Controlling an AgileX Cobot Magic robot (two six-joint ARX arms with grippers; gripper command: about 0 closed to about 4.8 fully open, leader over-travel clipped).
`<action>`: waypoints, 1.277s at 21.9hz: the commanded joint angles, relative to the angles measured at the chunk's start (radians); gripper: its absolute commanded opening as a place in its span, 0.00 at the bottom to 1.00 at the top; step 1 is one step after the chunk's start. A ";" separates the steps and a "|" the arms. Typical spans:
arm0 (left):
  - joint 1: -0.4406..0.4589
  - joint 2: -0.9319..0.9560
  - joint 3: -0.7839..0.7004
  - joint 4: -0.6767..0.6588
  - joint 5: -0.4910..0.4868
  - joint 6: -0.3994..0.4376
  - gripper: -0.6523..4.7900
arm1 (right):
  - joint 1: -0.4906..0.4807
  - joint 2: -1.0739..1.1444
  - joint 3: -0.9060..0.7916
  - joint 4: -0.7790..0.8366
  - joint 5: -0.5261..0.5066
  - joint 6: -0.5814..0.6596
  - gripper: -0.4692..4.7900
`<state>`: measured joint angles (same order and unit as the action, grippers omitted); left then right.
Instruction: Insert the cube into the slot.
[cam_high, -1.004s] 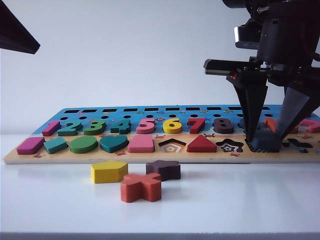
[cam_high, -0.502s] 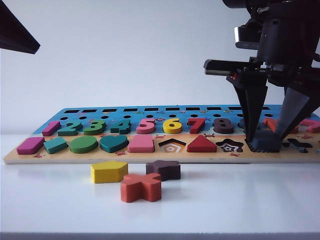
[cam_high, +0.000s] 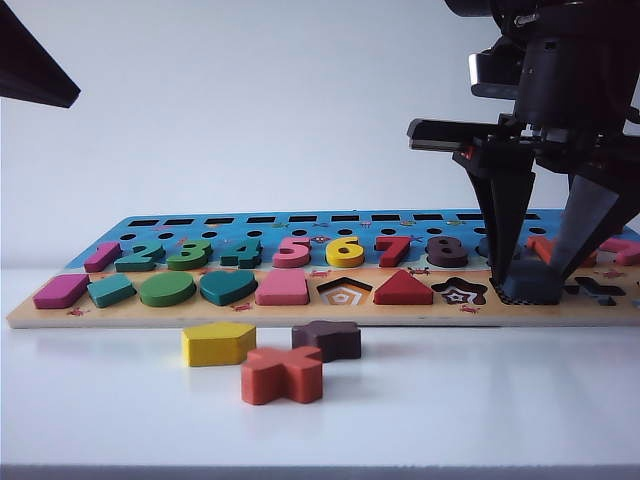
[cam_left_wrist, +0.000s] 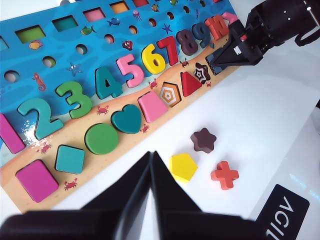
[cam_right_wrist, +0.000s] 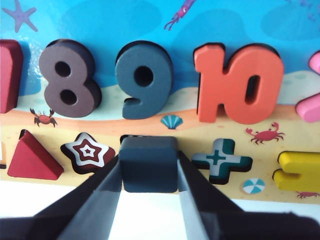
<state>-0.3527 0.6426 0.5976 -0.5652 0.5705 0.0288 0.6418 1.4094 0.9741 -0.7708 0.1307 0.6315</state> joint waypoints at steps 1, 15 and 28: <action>0.001 0.000 0.001 0.017 0.001 0.005 0.14 | 0.000 0.006 -0.004 0.032 -0.008 -0.004 0.28; 0.001 0.000 0.001 0.017 0.001 0.005 0.14 | 0.000 0.006 -0.004 0.032 -0.023 -0.008 0.44; 0.001 0.000 0.001 0.017 0.001 0.005 0.14 | 0.000 -0.008 -0.004 0.012 0.031 -0.044 0.53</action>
<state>-0.3531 0.6426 0.5976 -0.5652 0.5705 0.0288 0.6418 1.4128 0.9684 -0.7567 0.1287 0.5991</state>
